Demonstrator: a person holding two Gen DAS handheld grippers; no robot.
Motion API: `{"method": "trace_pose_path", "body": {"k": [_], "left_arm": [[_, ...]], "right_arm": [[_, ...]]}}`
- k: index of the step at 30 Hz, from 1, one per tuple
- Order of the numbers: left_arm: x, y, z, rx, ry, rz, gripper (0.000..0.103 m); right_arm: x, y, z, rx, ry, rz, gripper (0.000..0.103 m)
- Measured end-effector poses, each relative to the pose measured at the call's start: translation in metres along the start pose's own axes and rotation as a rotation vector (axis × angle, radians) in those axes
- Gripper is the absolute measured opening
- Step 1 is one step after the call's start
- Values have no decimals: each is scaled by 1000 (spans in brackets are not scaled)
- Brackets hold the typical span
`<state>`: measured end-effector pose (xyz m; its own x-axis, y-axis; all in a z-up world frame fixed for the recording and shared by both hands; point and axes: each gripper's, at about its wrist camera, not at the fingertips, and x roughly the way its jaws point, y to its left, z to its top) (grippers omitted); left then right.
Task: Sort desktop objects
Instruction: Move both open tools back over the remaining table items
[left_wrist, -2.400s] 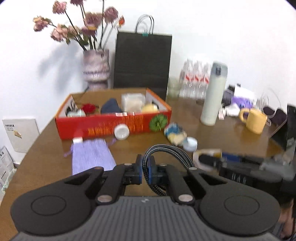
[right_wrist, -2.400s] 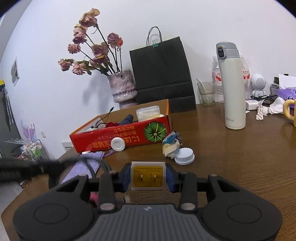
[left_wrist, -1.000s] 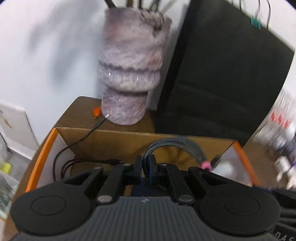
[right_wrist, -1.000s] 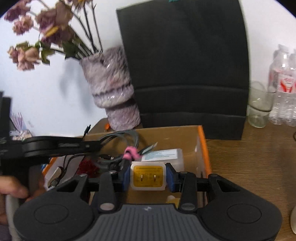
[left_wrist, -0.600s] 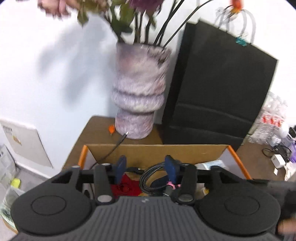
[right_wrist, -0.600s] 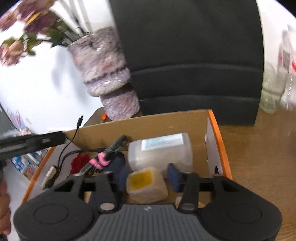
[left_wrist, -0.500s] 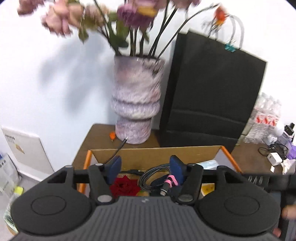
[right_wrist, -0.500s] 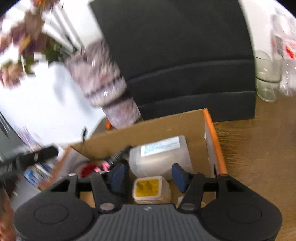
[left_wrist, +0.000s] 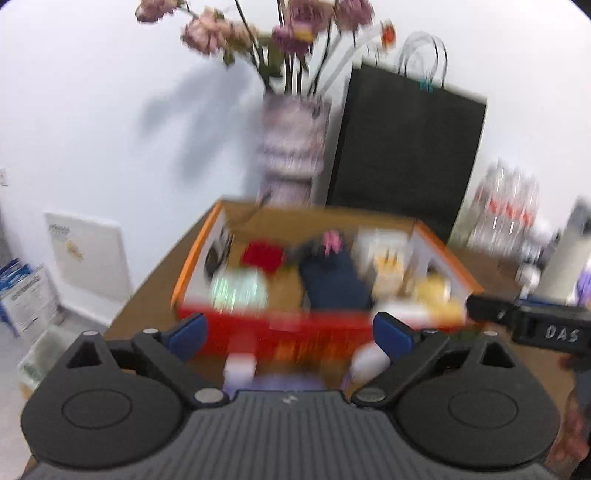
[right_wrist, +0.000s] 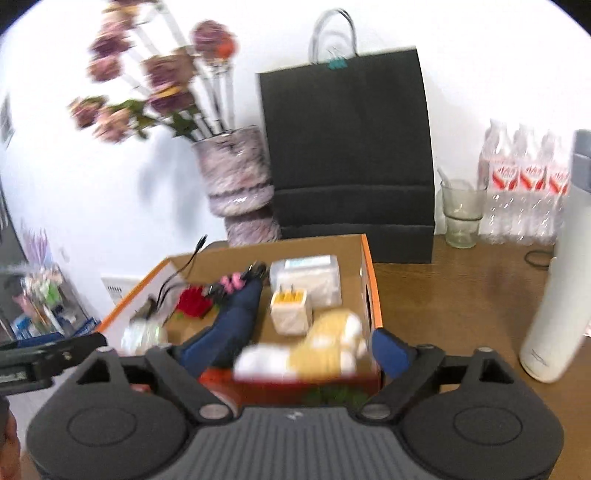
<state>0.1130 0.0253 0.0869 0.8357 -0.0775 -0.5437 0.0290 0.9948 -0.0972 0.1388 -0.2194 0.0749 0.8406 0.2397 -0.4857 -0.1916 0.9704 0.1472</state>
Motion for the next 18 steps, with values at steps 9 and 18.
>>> {"method": "trace_pose_path", "body": {"k": [9, 18], "left_arm": [[-53, -11, -65, 33, -49, 96, 100], [-68, -24, -112, 62, -2, 132, 103]], "right_arm": [[-48, 5, -72, 10, 42, -13, 93], [-74, -2, -104, -29, 46, 7, 99]]}}
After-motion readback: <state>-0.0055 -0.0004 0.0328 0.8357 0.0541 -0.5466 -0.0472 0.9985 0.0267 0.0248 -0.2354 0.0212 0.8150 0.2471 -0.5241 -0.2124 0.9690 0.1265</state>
